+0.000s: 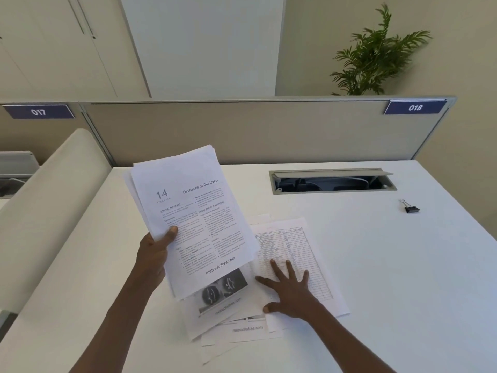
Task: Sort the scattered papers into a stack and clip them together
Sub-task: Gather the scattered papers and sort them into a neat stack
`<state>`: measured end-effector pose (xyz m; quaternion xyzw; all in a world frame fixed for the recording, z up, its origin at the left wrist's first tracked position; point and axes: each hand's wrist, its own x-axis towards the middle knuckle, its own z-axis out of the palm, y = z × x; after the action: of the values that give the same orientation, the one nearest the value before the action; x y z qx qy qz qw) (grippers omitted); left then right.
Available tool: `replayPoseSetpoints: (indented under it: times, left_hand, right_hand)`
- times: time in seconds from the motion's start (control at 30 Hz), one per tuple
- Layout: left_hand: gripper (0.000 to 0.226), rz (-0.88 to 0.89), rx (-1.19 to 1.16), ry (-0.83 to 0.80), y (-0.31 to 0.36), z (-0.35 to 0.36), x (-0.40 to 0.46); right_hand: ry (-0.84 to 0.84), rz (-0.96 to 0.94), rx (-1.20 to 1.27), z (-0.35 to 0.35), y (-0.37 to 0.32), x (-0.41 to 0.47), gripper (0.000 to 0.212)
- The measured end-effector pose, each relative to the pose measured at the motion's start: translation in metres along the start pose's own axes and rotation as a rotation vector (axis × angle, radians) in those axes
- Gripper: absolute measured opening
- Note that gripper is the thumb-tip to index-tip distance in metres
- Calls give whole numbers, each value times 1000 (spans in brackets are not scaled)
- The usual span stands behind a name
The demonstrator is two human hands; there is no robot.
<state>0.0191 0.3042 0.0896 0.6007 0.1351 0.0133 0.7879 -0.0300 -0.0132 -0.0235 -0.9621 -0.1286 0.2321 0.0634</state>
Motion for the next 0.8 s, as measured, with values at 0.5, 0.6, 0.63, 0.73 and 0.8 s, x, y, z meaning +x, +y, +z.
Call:
replayPoseSetpoints:
  times: [0.5, 0.6, 0.63, 0.73, 0.8]
  left_hand:
    - [22, -46, 28, 0, -20, 8, -2]
    - [21, -46, 21, 4, -20, 8, -2]
    - [21, -44, 19, 0, -20, 8, -2]
    - [20, -45, 25, 0, -20, 8, 0]
    - [20, -49, 32, 0, -22, 8, 2]
  right_hand:
    - [357, 490, 301, -25, 53, -5, 101]
    - [358, 739, 362, -32, 66, -5, 115]
    - [338, 782, 383, -32, 69, -5, 118]
    - [304, 828, 367, -31, 74, -3, 125]
    - [288, 831, 327, -33, 73, -1, 127]
